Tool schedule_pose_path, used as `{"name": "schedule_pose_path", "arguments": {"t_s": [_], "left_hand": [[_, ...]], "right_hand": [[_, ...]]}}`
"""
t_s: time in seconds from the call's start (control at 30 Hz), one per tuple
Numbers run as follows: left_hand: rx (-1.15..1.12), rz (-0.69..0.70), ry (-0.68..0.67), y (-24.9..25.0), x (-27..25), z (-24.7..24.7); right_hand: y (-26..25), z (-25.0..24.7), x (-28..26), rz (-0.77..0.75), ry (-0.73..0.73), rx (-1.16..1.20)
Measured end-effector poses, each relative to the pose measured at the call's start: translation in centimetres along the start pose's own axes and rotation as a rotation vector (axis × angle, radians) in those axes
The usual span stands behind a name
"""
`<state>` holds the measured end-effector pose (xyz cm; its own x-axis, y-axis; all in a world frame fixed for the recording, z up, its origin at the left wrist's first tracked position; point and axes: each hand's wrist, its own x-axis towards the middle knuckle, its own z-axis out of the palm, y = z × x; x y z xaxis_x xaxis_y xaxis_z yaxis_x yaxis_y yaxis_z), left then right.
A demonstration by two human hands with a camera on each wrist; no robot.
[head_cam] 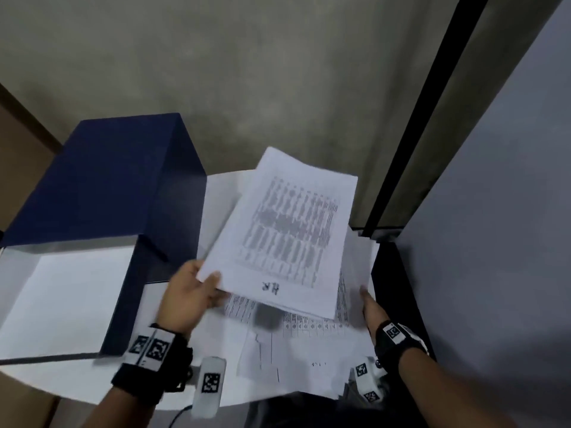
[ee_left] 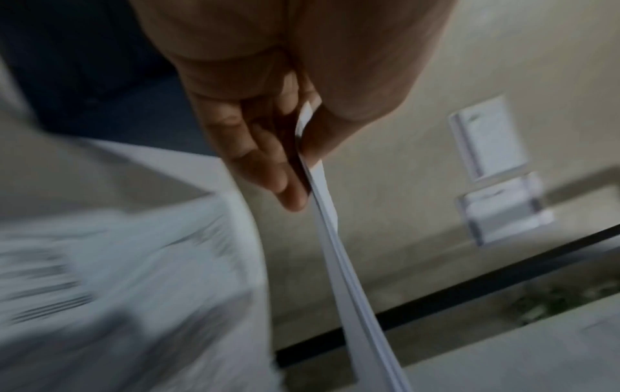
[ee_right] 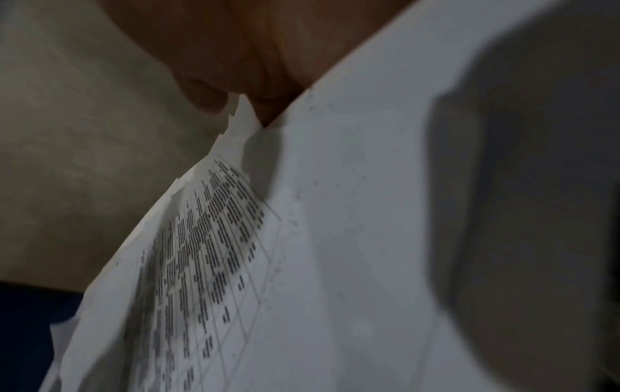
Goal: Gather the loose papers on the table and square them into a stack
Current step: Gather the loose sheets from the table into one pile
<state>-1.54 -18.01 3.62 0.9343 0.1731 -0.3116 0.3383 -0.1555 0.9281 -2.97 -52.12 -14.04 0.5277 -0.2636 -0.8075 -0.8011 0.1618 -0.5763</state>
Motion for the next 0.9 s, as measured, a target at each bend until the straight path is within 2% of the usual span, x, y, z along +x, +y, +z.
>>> {"name": "schedule_pose_path", "arguments": {"t_s": [0.07,0.13,0.17,0.23,0.3,0.37,0.43,0.6,0.8,0.9], "left_hand": [[0.225,-0.215,-0.216,-4.4,0.0,1.0],[0.649,-0.306,-0.379,-8.4,0.5,0.9],[0.857,-0.304,-0.403,-9.9,0.9,0.6],[1.02,-0.293,-0.393,-11.0,2.0,0.4],[1.004,-0.308,-0.368,-11.4,3.5,0.5],[0.895,-0.332,-0.307,-11.1,5.1,0.8],[0.842,-0.327,-0.239,-11.3,6.8,1.1],[0.778,-0.341,-0.103,-10.5,10.9,2.4],[0.901,-0.388,-0.072,-11.0,13.7,4.7],[0.882,-0.377,-0.087,-11.5,14.8,6.1]], "right_hand": [[-0.2,-0.1,-0.5,0.044,-0.003,0.107],[0.0,-0.5,0.1,0.011,-0.014,0.123],[0.0,-0.6,-0.1,0.022,-0.043,0.088],[0.5,-0.7,0.6,0.066,-0.119,0.061],[0.2,-0.5,-0.4,-0.011,-0.117,-0.093],[0.5,-0.5,0.1,-0.134,-0.033,-0.284],[0.6,-0.4,0.2,-0.196,-0.011,-0.362],[0.9,-0.2,0.6,-0.215,0.006,-0.414],[0.9,-0.9,0.8,-0.186,-0.002,-0.428],[1.1,-0.9,1.0,-0.182,-0.011,-0.407]]}}
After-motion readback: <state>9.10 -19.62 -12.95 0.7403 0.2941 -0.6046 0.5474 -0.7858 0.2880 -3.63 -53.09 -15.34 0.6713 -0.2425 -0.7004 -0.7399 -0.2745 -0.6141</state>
